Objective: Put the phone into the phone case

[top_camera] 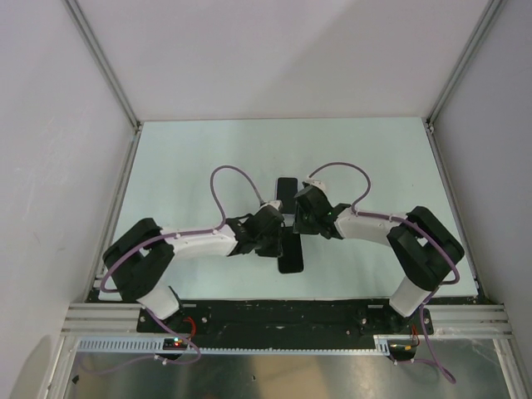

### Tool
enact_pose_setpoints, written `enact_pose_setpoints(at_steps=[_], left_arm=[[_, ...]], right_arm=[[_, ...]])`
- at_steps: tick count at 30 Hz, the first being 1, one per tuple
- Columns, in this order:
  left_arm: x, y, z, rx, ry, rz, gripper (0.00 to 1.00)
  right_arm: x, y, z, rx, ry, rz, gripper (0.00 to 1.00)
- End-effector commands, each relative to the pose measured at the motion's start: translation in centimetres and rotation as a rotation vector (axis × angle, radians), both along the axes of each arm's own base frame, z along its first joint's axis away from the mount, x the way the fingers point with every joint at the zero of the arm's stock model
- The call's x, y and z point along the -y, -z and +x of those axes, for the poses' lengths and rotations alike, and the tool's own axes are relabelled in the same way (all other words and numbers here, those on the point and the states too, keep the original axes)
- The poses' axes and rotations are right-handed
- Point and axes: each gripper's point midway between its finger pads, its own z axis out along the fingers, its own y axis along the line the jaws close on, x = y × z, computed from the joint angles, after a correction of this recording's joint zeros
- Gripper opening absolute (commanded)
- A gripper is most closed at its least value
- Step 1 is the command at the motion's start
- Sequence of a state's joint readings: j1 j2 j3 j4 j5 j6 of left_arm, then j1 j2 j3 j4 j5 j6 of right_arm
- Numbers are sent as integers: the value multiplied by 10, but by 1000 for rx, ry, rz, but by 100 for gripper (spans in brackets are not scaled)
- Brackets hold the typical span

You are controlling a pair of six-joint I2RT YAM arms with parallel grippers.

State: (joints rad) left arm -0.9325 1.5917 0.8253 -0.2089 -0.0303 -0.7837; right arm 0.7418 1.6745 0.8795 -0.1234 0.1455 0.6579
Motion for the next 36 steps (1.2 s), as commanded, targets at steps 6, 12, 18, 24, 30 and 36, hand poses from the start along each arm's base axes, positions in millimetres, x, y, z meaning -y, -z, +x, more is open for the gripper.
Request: enact_pose_setpoints(at_steps=[6, 12, 18, 24, 30, 36], left_arm=[[-16, -74, 33, 149, -41, -75, 23], [-39, -115, 44, 226, -119, -166, 41], [-66, -110, 40, 232, -163, -173, 50], [-84, -103, 35, 235, -162, -173, 57], [-91, -99, 34, 242, -162, -163, 60], [-93, -94, 27, 222, -150, -174, 61]], right_arm=[[19, -37, -10, -16, -21, -54, 67], [14, -57, -31, -19, 27, -29, 82], [-5, -40, -52, -37, 150, -54, 90], [-18, -30, -51, -22, 195, -104, 97], [-34, -22, -52, -9, 182, -130, 99], [-39, -8, -54, -30, 176, -177, 99]])
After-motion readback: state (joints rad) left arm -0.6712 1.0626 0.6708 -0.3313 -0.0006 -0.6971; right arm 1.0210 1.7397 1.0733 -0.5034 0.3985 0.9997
